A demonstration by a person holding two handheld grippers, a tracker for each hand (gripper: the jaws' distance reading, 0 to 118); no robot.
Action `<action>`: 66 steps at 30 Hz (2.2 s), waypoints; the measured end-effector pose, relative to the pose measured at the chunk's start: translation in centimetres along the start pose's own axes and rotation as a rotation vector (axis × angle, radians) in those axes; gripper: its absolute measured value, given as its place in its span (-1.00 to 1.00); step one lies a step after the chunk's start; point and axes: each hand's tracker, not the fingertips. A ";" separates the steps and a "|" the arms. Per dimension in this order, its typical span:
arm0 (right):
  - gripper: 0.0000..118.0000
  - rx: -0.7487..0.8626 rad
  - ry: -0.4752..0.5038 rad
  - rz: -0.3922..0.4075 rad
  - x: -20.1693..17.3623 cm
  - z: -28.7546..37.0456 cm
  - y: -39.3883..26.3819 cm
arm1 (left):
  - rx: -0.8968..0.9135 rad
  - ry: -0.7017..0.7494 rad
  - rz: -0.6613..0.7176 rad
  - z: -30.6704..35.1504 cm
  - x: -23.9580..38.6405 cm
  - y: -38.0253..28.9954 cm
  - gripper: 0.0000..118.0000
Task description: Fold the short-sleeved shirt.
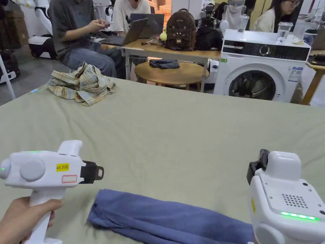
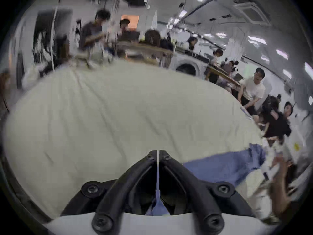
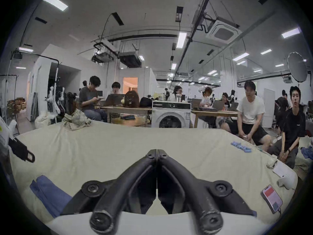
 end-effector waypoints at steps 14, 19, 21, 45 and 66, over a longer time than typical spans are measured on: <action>-1.00 -0.085 0.052 0.056 -1.2 -0.5 -2.3 | -0.261 -0.450 0.343 -6.2 -6.9 -4.5 0.14; -1.00 -0.111 0.056 0.037 -1.1 -0.6 -2.6 | -0.263 -0.514 0.383 -7.3 -6.1 -5.0 -0.04; -1.00 -0.114 0.055 0.035 -1.2 -0.7 -2.7 | -0.306 -0.465 0.357 -7.9 -5.6 -5.3 -0.68; -1.00 -0.120 0.062 0.062 0.0 -0.8 -1.9 | -0.151 -0.233 0.290 3.5 -3.8 -1.0 -0.91; -1.00 -0.154 0.028 0.071 2.2 0.2 -2.6 | -0.449 -0.202 0.126 -12.5 13.3 -3.9 -0.91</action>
